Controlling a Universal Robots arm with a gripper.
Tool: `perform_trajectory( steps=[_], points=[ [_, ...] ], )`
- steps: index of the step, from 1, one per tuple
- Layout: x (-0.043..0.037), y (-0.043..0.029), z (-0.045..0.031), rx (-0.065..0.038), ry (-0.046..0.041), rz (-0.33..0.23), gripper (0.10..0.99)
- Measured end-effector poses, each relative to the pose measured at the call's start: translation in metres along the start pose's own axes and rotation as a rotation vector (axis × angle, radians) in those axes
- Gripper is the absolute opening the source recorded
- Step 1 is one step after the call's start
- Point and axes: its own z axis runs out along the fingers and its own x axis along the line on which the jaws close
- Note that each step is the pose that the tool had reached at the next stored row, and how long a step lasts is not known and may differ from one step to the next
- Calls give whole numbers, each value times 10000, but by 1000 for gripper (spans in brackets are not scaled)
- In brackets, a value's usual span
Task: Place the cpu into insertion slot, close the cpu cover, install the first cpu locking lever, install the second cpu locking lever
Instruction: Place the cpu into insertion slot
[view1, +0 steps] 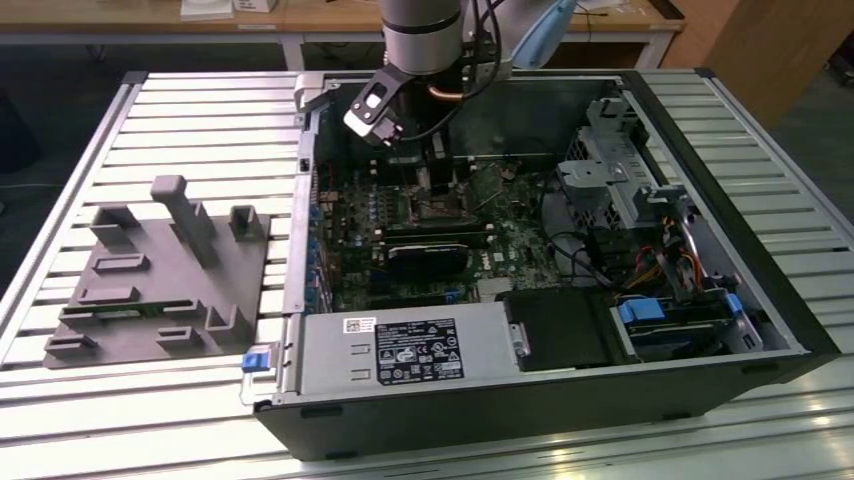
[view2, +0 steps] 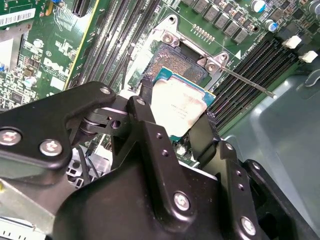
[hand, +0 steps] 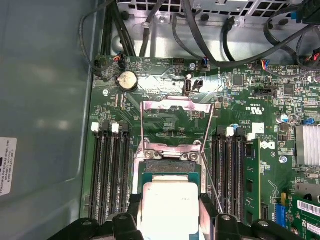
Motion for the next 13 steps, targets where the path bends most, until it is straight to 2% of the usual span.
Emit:
perform_trajectory(
  steps=[4,8,13],
  points=[
    [0,4,6,-1,-4,30,541],
    [0,1,33,-1,-44,318,541],
    [0,-6,80,0,-49,342,541]
  ],
)
